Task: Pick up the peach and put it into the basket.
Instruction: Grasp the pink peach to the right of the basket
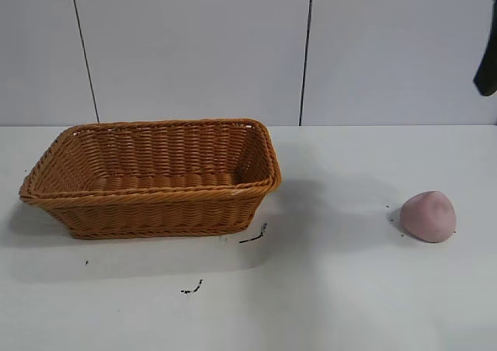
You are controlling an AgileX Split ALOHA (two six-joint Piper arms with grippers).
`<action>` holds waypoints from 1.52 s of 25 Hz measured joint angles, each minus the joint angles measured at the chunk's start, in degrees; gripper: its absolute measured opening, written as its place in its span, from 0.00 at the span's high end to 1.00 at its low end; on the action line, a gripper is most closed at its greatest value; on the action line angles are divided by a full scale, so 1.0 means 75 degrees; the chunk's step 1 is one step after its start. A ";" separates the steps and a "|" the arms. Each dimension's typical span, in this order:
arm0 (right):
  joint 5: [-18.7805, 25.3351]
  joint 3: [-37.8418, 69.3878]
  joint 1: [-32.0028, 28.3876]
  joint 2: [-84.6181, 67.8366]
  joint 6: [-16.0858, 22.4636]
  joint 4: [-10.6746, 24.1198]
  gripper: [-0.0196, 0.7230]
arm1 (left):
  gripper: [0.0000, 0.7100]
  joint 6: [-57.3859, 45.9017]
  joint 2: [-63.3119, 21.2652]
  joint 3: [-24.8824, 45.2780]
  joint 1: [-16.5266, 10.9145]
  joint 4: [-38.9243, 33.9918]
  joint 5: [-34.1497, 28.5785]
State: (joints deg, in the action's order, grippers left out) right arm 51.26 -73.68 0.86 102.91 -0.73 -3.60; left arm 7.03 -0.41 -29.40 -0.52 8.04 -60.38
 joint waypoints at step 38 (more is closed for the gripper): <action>0.1030 -0.2584 0.0008 0.0644 -0.0221 -0.0015 0.99 | 0.02 0.0000 0.0000 0.0000 0.0000 0.0000 0.0000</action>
State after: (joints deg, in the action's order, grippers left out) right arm 58.99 -93.07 0.92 107.74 -2.39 -3.71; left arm 7.03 -0.41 -29.40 -0.52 8.04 -60.38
